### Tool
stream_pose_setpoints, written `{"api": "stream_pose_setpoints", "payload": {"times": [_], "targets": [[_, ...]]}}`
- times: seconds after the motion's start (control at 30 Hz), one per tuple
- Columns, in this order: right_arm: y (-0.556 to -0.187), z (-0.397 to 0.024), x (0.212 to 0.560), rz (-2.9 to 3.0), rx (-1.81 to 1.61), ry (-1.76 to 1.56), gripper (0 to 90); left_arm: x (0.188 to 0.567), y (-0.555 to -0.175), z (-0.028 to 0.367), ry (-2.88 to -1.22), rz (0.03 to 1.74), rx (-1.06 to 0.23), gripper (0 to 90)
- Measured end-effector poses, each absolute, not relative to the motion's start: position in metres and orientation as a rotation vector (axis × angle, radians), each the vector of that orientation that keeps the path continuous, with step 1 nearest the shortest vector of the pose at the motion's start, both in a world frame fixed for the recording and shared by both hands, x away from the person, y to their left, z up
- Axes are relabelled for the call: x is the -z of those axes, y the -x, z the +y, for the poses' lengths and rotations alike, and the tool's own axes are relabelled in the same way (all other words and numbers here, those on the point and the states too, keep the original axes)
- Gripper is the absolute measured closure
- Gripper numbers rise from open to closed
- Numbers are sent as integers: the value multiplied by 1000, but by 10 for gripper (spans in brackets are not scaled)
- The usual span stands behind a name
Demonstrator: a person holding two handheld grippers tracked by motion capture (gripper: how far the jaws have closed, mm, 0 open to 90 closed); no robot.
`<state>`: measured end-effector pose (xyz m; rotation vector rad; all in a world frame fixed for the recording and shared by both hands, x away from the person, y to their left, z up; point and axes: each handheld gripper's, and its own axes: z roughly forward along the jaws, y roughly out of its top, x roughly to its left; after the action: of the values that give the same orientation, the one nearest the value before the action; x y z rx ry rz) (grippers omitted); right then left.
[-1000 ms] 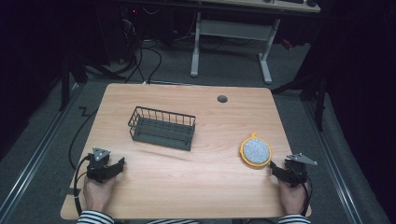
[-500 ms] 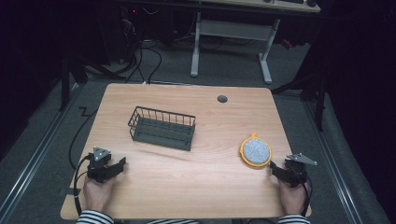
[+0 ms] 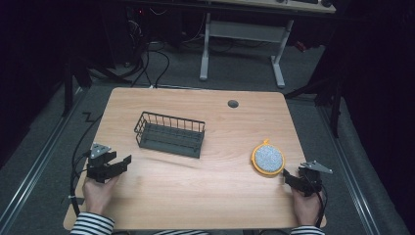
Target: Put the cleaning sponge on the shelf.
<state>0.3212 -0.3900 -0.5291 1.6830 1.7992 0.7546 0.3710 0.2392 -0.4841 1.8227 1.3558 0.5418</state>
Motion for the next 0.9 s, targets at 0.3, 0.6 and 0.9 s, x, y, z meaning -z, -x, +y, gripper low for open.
{"api": "stream_pose_setpoints", "payload": {"times": [0.3, 0.6, 0.9], "targets": [[-321, -390, 529, 1800, -755, -1683, 358, 454, -387, 239, -1832, 1343, -528, 385], [-321, -390, 529, 1795, -754, -1688, 360, 427, -412, 234, -1838, 1327, -522, 409], [-321, -390, 529, 1791, -753, -1691, 361, 416, -440, 223, -1878, 1335, -534, 437]]}}
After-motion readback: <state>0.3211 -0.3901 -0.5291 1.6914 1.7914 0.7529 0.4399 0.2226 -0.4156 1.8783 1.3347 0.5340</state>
